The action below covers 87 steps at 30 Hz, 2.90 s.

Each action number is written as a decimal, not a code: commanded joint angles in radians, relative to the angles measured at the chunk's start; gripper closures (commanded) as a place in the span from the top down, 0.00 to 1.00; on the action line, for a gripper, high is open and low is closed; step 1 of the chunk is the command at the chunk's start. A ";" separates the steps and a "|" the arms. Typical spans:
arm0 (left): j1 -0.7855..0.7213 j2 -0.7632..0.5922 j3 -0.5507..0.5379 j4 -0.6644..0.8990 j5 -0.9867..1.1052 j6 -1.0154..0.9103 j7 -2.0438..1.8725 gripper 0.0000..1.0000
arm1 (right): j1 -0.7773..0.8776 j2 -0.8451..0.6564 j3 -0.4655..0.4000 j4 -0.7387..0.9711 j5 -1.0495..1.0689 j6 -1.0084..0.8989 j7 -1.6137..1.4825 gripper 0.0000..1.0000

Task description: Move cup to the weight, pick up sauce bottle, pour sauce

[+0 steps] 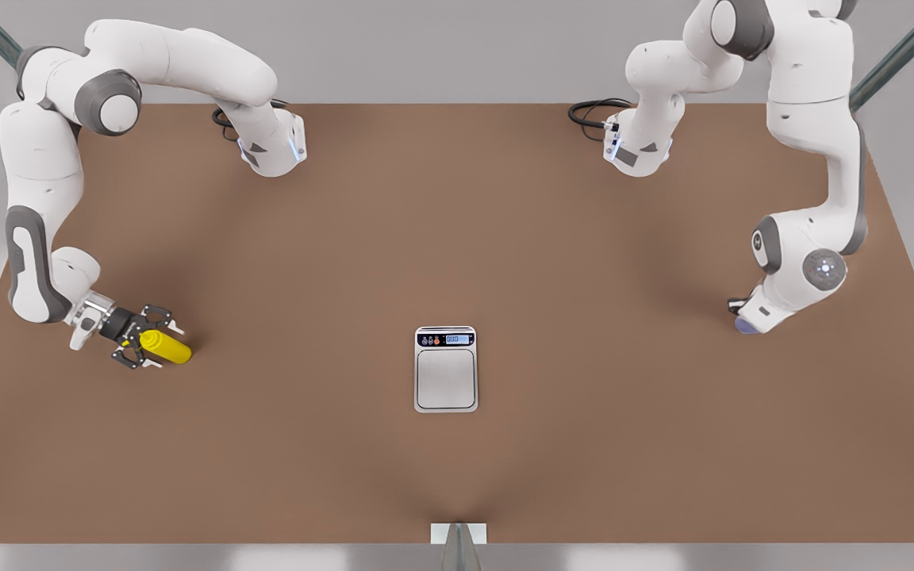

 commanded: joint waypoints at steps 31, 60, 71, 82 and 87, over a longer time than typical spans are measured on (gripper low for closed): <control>-0.409 0.399 -0.334 0.683 -0.220 -0.150 -1.152 0.21 | 0.035 0.000 0.000 0.008 0.018 -0.005 -0.003 0.69; -0.591 0.732 -0.328 1.209 -0.196 -0.187 -1.520 0.78 | 0.333 -0.137 -0.012 0.297 -0.259 0.012 0.644 0.58; -0.594 0.724 -0.327 1.211 -0.196 -0.193 -1.551 1.00 | 0.443 -0.179 -0.009 0.391 -0.446 0.035 0.917 0.58; -0.576 0.660 -0.318 1.229 -0.203 -0.291 -1.577 1.00 | 0.615 -0.238 0.129 0.393 -1.018 0.198 1.460 0.58; -0.289 0.485 -0.318 1.214 -0.290 -0.695 -1.019 1.00 | 0.726 -0.244 0.161 0.383 -1.292 0.238 1.542 0.58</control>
